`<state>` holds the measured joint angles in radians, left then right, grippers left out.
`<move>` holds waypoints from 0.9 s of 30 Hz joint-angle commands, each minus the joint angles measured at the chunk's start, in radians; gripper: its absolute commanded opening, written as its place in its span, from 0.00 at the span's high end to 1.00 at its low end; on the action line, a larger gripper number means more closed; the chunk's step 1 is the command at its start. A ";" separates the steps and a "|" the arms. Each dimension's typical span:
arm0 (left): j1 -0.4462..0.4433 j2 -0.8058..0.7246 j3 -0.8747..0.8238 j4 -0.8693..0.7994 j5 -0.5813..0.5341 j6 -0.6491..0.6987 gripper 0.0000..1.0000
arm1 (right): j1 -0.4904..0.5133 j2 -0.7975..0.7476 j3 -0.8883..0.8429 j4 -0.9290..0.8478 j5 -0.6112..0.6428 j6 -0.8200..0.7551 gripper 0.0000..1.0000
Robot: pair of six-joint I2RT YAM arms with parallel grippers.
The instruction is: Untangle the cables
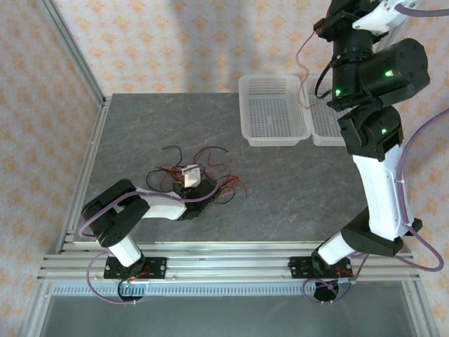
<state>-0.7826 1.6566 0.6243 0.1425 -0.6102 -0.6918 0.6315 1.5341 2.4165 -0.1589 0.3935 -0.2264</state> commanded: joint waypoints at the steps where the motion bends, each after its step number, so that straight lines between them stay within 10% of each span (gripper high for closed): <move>1: 0.007 0.007 -0.020 0.010 0.004 -0.029 0.12 | -0.006 -0.011 0.013 0.139 -0.007 -0.091 1.00; 13: 0.005 -0.098 -0.030 0.047 0.089 0.009 0.05 | -0.061 0.120 0.052 0.365 0.007 -0.253 1.00; 27: -0.005 -0.391 0.035 -0.075 0.146 0.113 0.01 | -0.232 0.388 0.119 0.367 -0.104 -0.074 1.00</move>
<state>-0.7834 1.3090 0.6281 0.1341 -0.4717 -0.6155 0.4259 1.8793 2.4943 0.1665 0.3389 -0.3618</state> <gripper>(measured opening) 0.994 0.041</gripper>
